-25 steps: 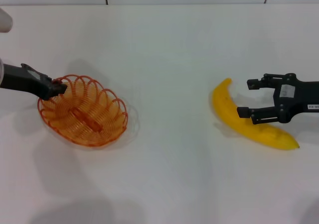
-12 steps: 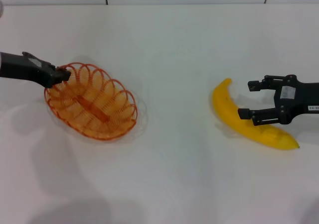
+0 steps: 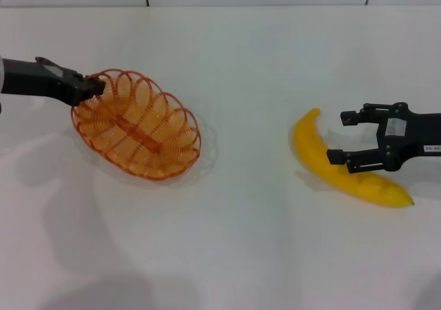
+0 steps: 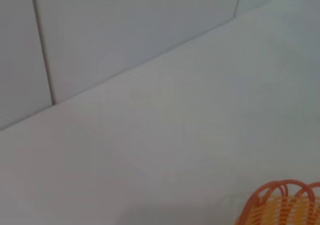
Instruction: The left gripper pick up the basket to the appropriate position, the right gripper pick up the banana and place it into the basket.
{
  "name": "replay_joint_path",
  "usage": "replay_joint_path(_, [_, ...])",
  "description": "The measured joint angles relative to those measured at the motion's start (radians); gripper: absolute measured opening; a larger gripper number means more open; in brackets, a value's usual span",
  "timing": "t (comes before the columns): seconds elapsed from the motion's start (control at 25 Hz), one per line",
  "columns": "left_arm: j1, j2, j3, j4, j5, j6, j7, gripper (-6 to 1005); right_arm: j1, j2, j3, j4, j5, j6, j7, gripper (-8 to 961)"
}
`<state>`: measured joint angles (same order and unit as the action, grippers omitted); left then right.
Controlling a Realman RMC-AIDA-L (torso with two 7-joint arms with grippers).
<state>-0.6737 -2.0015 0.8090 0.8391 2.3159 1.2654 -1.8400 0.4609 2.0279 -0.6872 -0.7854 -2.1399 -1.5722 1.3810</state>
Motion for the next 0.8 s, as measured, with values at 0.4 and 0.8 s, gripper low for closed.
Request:
replay_joint_path(0.4, [0.027,-0.006,-0.004,-0.005,-0.062,-0.029,0.008,86,0.001,0.000,-0.001,0.002,0.000,0.001,0.001,890])
replay_joint_path(0.8, [0.058,-0.027,-0.004,-0.059,-0.189,-0.086,0.079,86,0.004,0.001,-0.045,0.013,0.000,0.026,0.010,890])
